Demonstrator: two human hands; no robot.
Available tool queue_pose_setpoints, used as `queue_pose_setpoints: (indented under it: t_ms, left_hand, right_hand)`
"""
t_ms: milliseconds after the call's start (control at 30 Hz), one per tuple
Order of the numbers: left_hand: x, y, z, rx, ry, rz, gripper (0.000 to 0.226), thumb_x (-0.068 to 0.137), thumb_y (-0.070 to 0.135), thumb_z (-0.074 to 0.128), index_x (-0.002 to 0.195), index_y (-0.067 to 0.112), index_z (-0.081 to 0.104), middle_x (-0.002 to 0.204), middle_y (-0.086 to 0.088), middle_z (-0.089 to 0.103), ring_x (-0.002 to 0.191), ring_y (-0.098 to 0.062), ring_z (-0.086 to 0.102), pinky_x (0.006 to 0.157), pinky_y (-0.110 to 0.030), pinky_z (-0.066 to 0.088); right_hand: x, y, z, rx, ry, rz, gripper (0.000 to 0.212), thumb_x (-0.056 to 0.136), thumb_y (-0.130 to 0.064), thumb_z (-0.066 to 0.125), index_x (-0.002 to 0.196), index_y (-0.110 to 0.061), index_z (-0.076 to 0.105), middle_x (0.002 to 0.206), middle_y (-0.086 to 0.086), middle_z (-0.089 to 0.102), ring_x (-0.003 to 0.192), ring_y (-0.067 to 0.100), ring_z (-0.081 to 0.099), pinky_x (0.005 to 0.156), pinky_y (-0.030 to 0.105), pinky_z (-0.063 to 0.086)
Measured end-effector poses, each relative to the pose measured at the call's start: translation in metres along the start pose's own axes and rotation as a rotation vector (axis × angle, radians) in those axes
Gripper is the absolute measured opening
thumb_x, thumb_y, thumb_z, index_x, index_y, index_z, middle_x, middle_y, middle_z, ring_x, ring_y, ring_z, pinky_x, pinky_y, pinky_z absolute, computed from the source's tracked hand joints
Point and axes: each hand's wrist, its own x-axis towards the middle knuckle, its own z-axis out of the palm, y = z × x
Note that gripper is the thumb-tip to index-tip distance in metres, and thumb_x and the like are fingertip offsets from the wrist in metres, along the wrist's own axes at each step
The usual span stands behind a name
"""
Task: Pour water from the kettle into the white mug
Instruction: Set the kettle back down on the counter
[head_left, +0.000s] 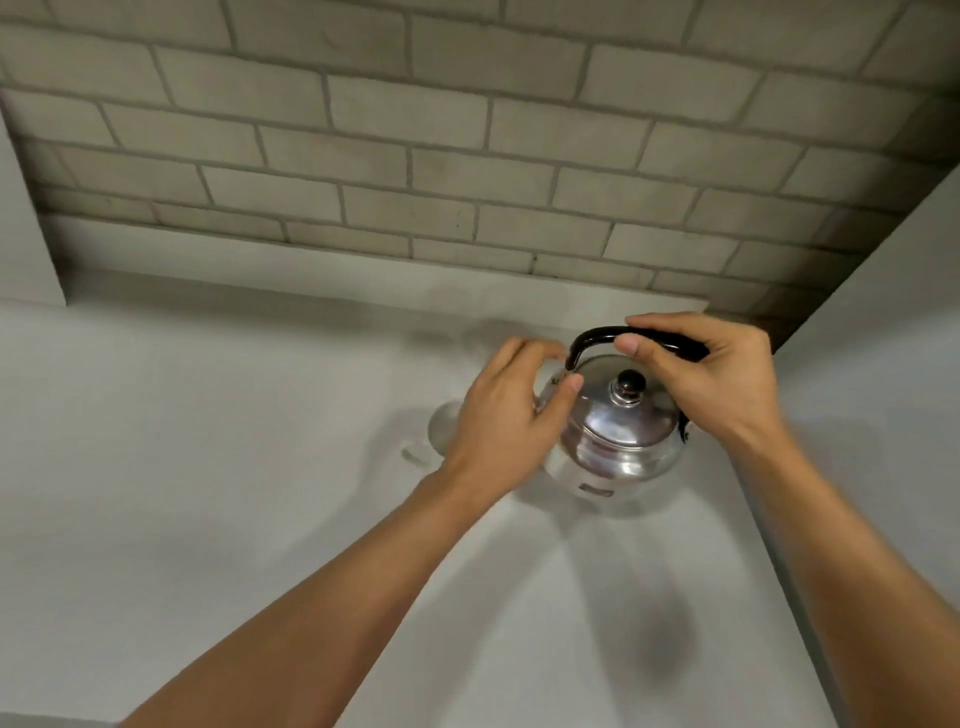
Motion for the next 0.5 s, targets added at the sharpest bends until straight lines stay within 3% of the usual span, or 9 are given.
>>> queue_pose_setpoints:
  t_ms: [100, 167, 333, 500]
  left_hand:
    - [0.043, 0.000, -0.001, 0.058, -0.250, -0.055, 0.055, 0.105, 0.037, 0.057, 0.156, 0.022, 0.042, 0.149, -0.003, 0.051, 0.134, -0.020, 0.054, 0.108, -0.041, 0.048]
    - [0.066, -0.005, 0.003, 0.081, -0.345, -0.045, 0.052, 0.106, 0.035, 0.056, 0.155, 0.023, 0.043, 0.146, -0.003, 0.058, 0.131, -0.020, 0.058, 0.108, -0.037, 0.047]
    - [0.106, -0.028, 0.015, 0.059, -0.280, -0.051, 0.027, 0.105, 0.024, 0.057, 0.130, 0.022, 0.066, 0.110, 0.002, 0.077, 0.098, -0.019, 0.073, 0.089, -0.036, 0.056]
    - [0.148, -0.055, 0.025, 0.095, -0.188, -0.079, 0.025, 0.103, 0.025, 0.061, 0.126, 0.022, 0.070, 0.110, 0.003, 0.076, 0.101, -0.020, 0.071, 0.089, -0.028, 0.052]
  right_hand:
    - [0.007, 0.008, 0.005, 0.032, -0.005, 0.020, 0.020, 0.079, -0.053, 0.084, 0.098, -0.052, 0.078, 0.101, -0.033, 0.077, 0.097, -0.005, 0.075, 0.088, 0.014, 0.056]
    - [0.015, 0.014, 0.012, 0.048, -0.024, 0.049, 0.020, 0.079, -0.049, 0.085, 0.098, -0.049, 0.079, 0.101, -0.031, 0.077, 0.098, -0.005, 0.074, 0.089, 0.014, 0.055]
    - [0.049, 0.033, 0.025, 0.046, -0.095, 0.125, 0.022, 0.084, -0.036, 0.084, 0.106, -0.034, 0.082, 0.098, -0.023, 0.080, 0.099, -0.006, 0.073, 0.093, 0.019, 0.056]
    - [0.082, 0.060, 0.037, 0.033, -0.152, 0.204, 0.037, 0.089, -0.043, 0.076, 0.125, -0.034, 0.075, 0.118, -0.015, 0.077, 0.111, 0.002, 0.070, 0.099, 0.025, 0.053]
